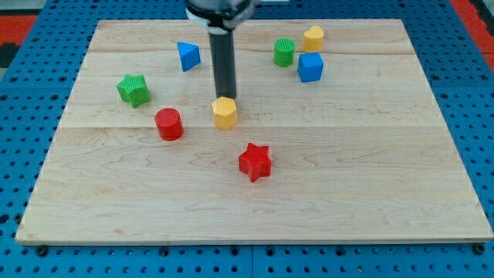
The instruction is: Place the yellow hexagon at the top left side of the red star
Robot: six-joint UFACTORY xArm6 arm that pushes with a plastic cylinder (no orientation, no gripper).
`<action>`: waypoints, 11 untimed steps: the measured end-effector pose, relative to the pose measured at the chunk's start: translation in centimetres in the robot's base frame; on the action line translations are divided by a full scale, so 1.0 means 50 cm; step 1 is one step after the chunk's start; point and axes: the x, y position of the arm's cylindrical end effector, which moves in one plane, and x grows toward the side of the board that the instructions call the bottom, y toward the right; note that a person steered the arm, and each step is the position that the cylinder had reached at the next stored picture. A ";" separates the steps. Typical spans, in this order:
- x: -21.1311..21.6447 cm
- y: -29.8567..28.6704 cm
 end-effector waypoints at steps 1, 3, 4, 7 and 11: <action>0.002 0.046; 0.000 0.061; -0.023 -0.081; -0.063 -0.035; 0.073 0.069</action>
